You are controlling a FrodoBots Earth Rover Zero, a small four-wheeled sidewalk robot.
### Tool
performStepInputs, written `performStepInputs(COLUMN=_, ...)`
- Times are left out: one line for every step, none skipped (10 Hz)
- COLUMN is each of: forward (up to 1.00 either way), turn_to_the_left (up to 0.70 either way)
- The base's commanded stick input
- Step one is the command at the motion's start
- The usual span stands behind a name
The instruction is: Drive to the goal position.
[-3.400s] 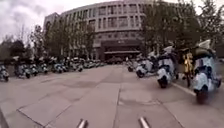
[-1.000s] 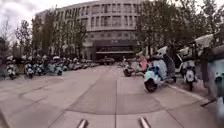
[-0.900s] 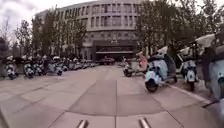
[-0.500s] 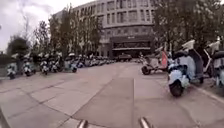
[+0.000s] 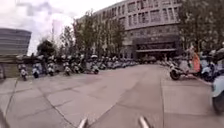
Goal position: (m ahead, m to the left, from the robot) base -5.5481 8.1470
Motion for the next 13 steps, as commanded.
performStepInputs(forward=0.7, turn_to_the_left=0.35)
performStepInputs(forward=0.7, turn_to_the_left=0.35)
performStepInputs(forward=0.7, turn_to_the_left=0.35)
performStepInputs(forward=0.7, turn_to_the_left=0.35)
performStepInputs(forward=0.7, turn_to_the_left=0.35)
performStepInputs(forward=0.7, turn_to_the_left=0.35)
performStepInputs(forward=0.7, turn_to_the_left=0.35)
performStepInputs(forward=0.7, turn_to_the_left=0.35)
performStepInputs(forward=0.7, turn_to_the_left=0.35)
performStepInputs(forward=0.7, turn_to_the_left=0.35)
performStepInputs(forward=0.7, turn_to_the_left=0.35)
performStepInputs(forward=0.7, turn_to_the_left=0.35)
performStepInputs(forward=0.7, turn_to_the_left=0.35)
